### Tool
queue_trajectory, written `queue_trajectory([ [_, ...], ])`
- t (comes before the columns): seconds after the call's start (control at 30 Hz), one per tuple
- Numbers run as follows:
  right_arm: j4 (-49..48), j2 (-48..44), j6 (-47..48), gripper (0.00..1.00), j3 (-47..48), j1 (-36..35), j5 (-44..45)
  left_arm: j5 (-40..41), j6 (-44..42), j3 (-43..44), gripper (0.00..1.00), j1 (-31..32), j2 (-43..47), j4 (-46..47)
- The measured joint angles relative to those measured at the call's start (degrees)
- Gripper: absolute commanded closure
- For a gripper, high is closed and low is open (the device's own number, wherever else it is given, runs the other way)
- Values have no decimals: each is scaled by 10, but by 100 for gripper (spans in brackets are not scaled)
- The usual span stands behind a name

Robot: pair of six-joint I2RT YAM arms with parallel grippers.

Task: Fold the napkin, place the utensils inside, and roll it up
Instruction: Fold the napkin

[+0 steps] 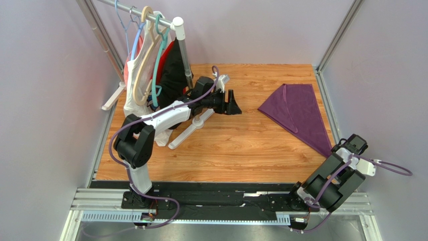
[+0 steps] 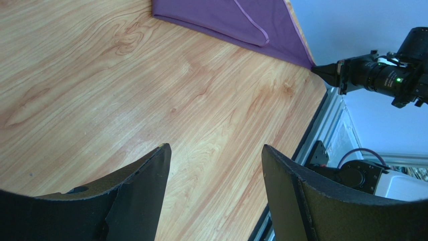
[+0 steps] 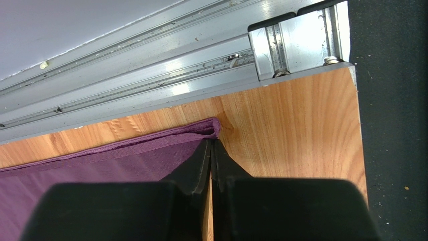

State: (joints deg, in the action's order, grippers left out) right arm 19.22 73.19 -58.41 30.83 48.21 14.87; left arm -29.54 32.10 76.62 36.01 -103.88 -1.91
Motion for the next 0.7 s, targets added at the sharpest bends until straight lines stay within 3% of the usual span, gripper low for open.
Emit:
queue_trajectory([
  [0.27, -11, -2, 23, 100, 0, 0, -12, -1, 1, 0, 25, -6, -5, 0],
  [0.53, -10, -113, 52, 100, 8, 0, -30, -7, 5, 0, 26, -13, -7, 4],
  [0.7, -12, -110, 58, 100, 17, 0, -44, -18, 12, 4, 26, -16, -20, 14],
])
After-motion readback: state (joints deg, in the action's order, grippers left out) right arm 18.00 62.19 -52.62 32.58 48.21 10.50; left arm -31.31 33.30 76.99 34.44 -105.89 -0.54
